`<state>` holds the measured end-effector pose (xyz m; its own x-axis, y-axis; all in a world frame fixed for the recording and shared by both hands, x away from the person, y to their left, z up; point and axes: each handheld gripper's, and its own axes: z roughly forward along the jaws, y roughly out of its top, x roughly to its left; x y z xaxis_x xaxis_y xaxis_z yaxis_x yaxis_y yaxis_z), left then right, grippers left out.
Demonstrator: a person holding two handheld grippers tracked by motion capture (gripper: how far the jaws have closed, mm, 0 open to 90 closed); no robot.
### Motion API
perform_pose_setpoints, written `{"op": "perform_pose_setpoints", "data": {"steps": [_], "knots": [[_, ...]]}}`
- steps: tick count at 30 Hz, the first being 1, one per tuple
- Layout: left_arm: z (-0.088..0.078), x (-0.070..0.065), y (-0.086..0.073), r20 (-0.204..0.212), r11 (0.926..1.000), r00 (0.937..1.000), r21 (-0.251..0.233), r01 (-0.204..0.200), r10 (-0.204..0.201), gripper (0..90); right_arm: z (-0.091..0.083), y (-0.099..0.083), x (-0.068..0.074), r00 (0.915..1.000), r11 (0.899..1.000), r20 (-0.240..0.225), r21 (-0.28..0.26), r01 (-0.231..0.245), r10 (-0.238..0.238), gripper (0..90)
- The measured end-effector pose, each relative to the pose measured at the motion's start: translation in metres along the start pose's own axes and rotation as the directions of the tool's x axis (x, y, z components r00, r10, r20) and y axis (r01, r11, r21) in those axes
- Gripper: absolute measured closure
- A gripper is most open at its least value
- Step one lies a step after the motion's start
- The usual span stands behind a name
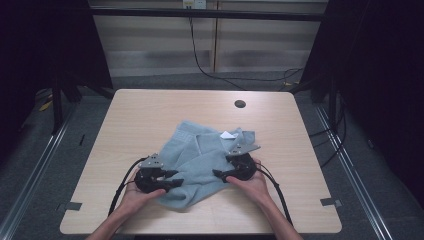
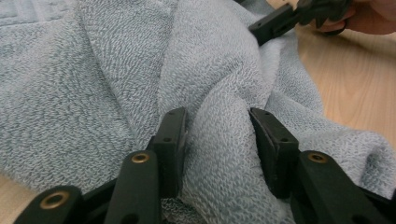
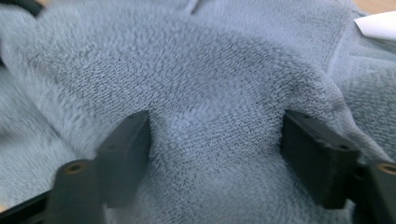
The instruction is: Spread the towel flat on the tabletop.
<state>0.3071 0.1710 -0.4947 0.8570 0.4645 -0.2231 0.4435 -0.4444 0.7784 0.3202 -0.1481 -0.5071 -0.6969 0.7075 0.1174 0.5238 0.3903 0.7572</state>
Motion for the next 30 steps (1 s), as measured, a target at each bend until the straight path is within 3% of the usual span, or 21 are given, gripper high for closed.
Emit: {"op": "perform_pose_setpoints", "data": {"steps": [1,4,5,6,10,12,14,15,16,18,19,20,24,26,28,30], "knots": [[-0.001,-0.001,0.000,0.009,1.0000,1.0000,0.001,-0.004,0.004,60.2,-0.002,0.000,0.006,0.9991,0.999,0.029,0.040,0.031,-0.033,35.3],[-0.001,-0.007,-0.001,0.079,0.9999,0.9968,-0.004,0.015,-0.015,65.6,-0.009,-0.004,0.010,0.9997,0.999,-0.002,0.045,0.026,-0.026,55.9],[-0.001,-0.007,-0.001,0.079,0.9999,0.9968,-0.004,0.015,-0.015,66.4,-0.009,-0.004,0.010,0.9997,0.999,-0.002,0.045,0.026,-0.026,55.9],[-0.002,-0.010,-0.001,0.093,1.0000,0.9956,0.003,0.007,-0.007,66.8,-0.015,-0.007,0.011,0.9991,0.998,-0.039,0.054,0.020,-0.017,65.4],[-0.006,-0.022,-0.001,0.171,0.9998,0.9850,-0.008,0.018,-0.017,66.2,-0.026,-0.015,0.014,0.9966,0.998,-0.082,0.066,0.009,-0.004,70.8],[-0.009,-0.026,0.003,0.192,0.9991,0.9812,-0.037,0.023,-0.015,63.2,-0.034,-0.020,0.016,0.9948,0.997,-0.102,0.075,0.012,-0.004,71.9],[-0.012,-0.022,0.013,0.207,0.9940,0.9774,-0.089,0.062,-0.043,56.3,-0.040,-0.024,0.018,0.9937,0.997,-0.111,0.075,0.026,-0.018,72.1],[-0.012,-0.022,0.013,0.207,0.9940,0.9774,-0.089,0.062,-0.043,54.0,-0.041,-0.024,0.018,0.9941,0.997,-0.107,0.077,0.022,-0.014,72.0],[-0.013,-0.014,0.021,0.174,0.9897,0.9831,-0.120,0.079,-0.057,53.8,-0.042,-0.024,0.017,0.9940,0.997,-0.109,0.076,0.021,-0.012,72.0],[-0.014,-0.009,0.026,0.168,0.9870,0.9836,-0.133,0.090,-0.067,53.6,-0.043,-0.023,0.016,0.9941,0.997,-0.107,0.075,0.024,-0.016,71.5],[-0.014,0.000,0.033,0.111,0.9872,0.9917,-0.138,0.080,-0.065,52.1,-0.046,-0.022,0.014,0.9940,0.998,-0.108,0.064,0.023,-0.016,70.4],[-0.012,0.004,0.037,0.083,0.9885,0.9950,-0.136,0.066,-0.055,52.0,-0.049,-0.022,0.013,0.9943,0.998,-0.106,0.057,0.019,-0.012,69.2],[0.000,0.017,0.042,0.049,0.9907,0.9959,-0.110,0.081,-0.076,51.7,-0.056,-0.024,0.007,0.9937,0.999,-0.112,0.049,0.005,0.001,60.4],[0.014,0.025,0.043,0.024,0.9931,0.9958,-0.076,0.090,-0.088,49.6,-0.062,-0.025,0.002,0.9947,1.000,-0.101,0.014,-0.018,0.020,53.4],[0.029,0.030,0.042,0.030,0.9927,0.9937,-0.051,0.109,-0.108,46.8,-0.067,-0.023,-0.003,0.9959,0.998,-0.075,-0.019,-0.052,0.051,47.0],[0.039,0.029,0.043,0.035,0.9926,0.9933,-0.047,0.112,-0.110,45.5,-0.068,-0.022,-0.006,0.9968,0.998,-0.063,-0.024,-0.052,0.050,44.0]]}}
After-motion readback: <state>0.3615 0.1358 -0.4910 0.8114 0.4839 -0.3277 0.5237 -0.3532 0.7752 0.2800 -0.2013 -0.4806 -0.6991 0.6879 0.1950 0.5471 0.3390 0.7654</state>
